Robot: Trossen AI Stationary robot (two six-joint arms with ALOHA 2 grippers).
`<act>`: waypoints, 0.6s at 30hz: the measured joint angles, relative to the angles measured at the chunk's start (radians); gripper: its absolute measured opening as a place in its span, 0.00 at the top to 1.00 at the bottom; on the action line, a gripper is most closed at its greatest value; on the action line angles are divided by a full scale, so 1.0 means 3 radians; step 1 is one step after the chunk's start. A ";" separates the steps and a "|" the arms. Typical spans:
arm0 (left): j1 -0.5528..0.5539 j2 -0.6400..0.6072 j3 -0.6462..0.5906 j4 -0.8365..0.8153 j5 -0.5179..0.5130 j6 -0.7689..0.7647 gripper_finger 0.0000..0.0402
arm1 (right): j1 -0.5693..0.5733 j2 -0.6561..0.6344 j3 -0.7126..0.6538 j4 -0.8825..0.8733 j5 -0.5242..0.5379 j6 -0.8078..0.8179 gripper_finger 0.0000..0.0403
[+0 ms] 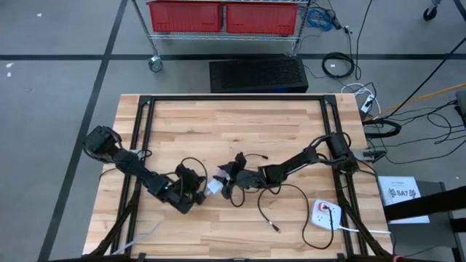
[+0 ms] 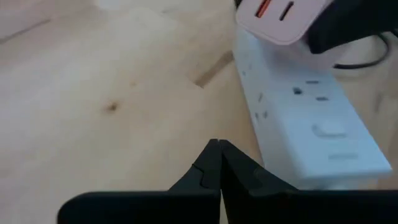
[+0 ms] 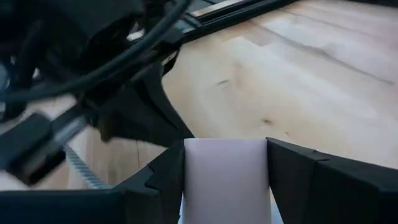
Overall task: Insert USB
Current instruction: Insert the pink charger adapter into the left white outlet extension
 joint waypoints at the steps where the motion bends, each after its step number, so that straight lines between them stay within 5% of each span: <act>1: -0.0020 0.0000 0.0000 0.0014 -0.0010 0.0000 1.00 | 0.0018 -0.0020 -0.0004 -0.0004 0.0004 -0.0105 0.60; 13: -0.0458 -0.0010 0.0000 0.0534 -0.0492 0.0041 1.00 | 0.0230 -0.0255 -0.0016 -0.0108 -0.0025 -0.0743 0.60; 18: -0.0611 -0.0011 0.0000 0.1116 -0.0637 0.0493 1.00 | 0.0340 -0.0255 -0.0014 0.0057 0.0088 -0.0847 0.60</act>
